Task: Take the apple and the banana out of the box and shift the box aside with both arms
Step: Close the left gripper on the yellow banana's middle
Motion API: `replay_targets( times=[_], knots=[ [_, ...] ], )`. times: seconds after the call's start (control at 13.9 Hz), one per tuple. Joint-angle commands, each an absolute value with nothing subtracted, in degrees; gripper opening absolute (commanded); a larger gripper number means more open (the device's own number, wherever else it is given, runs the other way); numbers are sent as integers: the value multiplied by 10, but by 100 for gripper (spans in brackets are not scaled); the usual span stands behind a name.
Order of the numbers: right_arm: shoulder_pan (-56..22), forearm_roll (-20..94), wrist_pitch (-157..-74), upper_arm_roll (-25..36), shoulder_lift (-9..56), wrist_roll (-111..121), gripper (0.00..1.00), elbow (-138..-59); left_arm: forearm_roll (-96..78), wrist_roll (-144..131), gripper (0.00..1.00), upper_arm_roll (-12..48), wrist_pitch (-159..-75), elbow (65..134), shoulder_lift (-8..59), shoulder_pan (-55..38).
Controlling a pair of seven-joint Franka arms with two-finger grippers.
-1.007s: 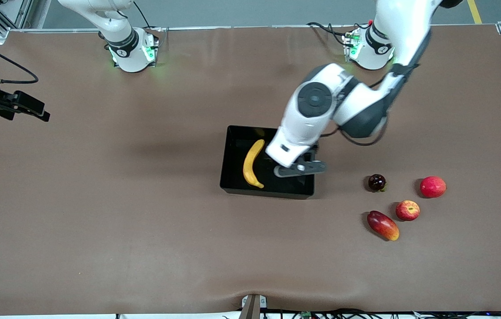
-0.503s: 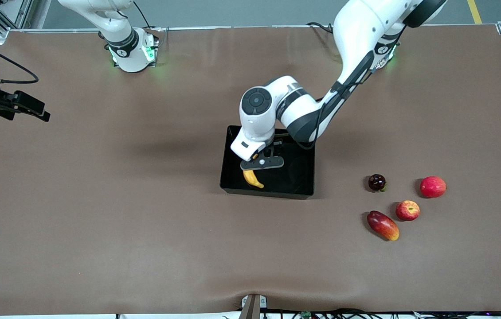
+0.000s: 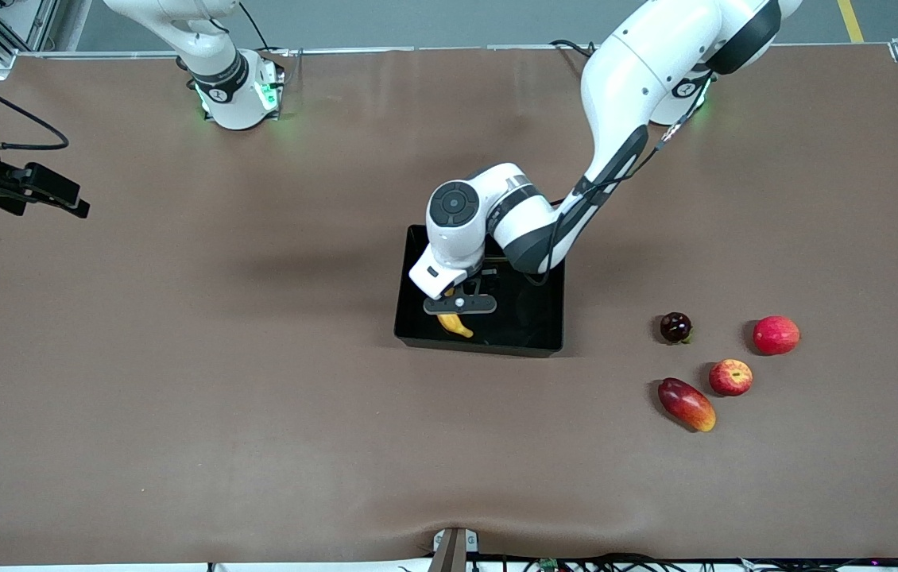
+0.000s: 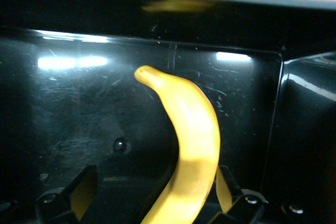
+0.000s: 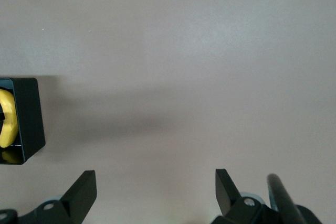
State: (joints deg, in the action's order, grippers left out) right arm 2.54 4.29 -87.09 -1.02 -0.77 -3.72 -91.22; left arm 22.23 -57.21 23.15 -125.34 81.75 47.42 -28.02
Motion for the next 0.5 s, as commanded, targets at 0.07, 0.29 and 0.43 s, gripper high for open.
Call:
replay_targets(
  times=[0.07,0.29,0.43],
  knots=[
    [38,53,-873,-19,1,-31,100,-900,237,-556,100,231,-1278,802,501,-286],
    [38,53,-874,-19,4,-31,100,-900,243,-552,100,231,-1291,802,517,-286],
    [40,53,-875,-19,5,-31,100,-900,244,-553,100,231,-1306,803,525,-288]
  ],
)
